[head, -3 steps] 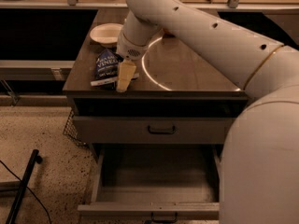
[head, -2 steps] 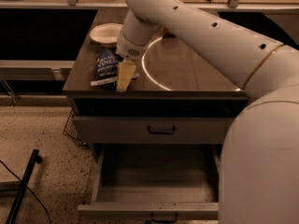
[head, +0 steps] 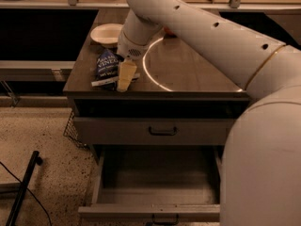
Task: Place blue chip bag into middle drawer
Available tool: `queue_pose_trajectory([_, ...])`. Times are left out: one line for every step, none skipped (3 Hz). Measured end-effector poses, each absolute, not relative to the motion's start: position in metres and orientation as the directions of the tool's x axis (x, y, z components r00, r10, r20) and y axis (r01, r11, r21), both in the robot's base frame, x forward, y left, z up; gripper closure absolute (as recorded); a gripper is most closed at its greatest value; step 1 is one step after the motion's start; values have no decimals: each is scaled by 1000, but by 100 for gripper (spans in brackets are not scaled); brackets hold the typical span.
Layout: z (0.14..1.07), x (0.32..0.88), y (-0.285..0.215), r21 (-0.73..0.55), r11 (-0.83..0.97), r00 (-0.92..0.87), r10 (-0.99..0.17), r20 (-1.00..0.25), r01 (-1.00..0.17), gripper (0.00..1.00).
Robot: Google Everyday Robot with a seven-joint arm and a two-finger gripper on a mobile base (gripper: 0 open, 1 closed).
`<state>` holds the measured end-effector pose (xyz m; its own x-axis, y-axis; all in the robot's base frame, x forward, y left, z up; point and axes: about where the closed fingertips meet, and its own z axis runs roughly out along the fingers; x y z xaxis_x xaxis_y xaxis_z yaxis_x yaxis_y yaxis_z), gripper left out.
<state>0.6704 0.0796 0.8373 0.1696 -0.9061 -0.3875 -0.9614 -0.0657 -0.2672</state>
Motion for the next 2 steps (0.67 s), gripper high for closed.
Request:
queue_pose_trajectory([838,670,80,-267,-66,170,-906,-388,-961,100])
queue_pose_trajectory([838,670,80,-267,-66,170,-906,-388,-961,100])
